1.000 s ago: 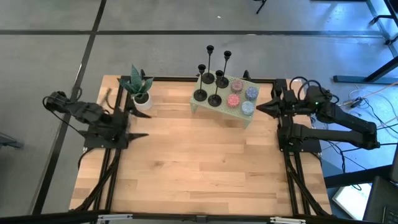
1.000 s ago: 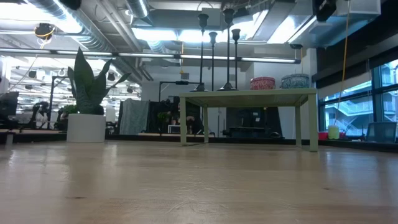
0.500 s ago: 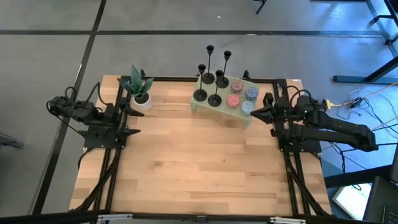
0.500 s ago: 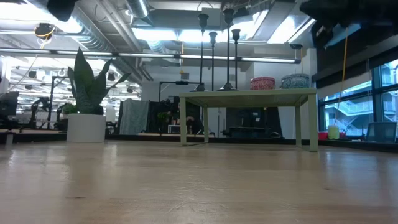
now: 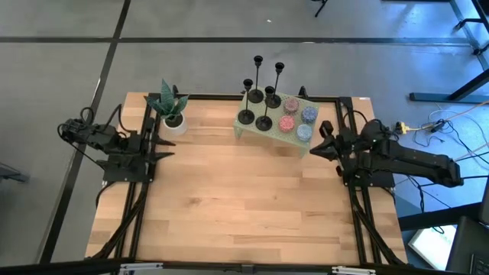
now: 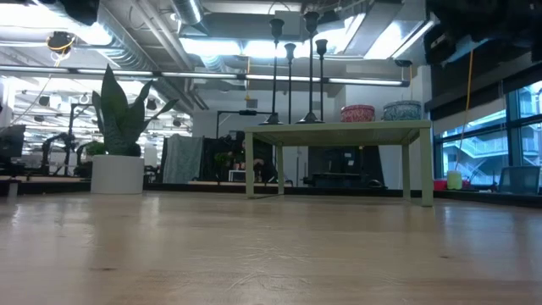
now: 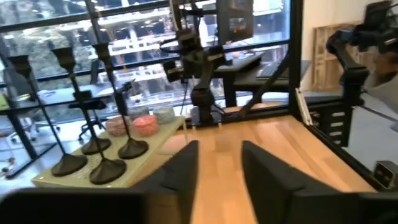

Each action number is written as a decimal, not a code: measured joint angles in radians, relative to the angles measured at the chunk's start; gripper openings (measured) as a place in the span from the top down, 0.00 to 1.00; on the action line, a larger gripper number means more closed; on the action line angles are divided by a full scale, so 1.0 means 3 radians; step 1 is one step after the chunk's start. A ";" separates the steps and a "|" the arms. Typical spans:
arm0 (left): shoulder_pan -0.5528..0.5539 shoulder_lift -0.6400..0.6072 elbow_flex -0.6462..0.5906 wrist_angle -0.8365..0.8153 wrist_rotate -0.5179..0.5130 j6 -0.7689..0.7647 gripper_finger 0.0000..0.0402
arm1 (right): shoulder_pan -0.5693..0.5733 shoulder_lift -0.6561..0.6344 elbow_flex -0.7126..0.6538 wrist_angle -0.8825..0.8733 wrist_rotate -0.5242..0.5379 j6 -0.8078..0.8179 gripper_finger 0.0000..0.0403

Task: Pick & Place candle stick holders
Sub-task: Return to Home Position

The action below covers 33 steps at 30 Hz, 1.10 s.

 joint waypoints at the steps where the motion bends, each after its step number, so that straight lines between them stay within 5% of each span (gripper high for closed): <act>1: -0.0001 -0.0003 -0.0001 -0.0001 0.0024 0.0000 0.74 | 0.0000 -0.0027 -0.0045 0.0025 0.0000 -0.0001 0.95; 7: -0.0001 -0.0004 -0.0305 0.0568 0.0178 0.0141 0.98 | -0.0004 -0.0083 -0.0382 0.0368 0.0055 -0.0011 0.95; 12: 0.0001 -0.0004 -0.0639 0.1094 -0.0019 0.0330 1.00 | -0.0004 -0.0089 -0.0481 0.0523 0.0055 -0.0012 0.95; 18: -0.0001 -0.0003 -0.1081 0.1693 0.0182 0.0365 1.00 | -0.0004 -0.0089 -0.0486 0.0520 0.0055 -0.0089 0.95; 25: 0.0014 -0.0004 -0.1410 0.2151 0.0038 0.0561 1.00 | -0.0004 -0.0089 -0.0488 0.0426 0.0055 -0.0141 0.95; 33: 0.0267 -0.0009 -0.1698 0.2604 0.0264 0.0578 1.00 | -0.0004 -0.0089 -0.0779 0.0925 0.0056 -0.0182 0.95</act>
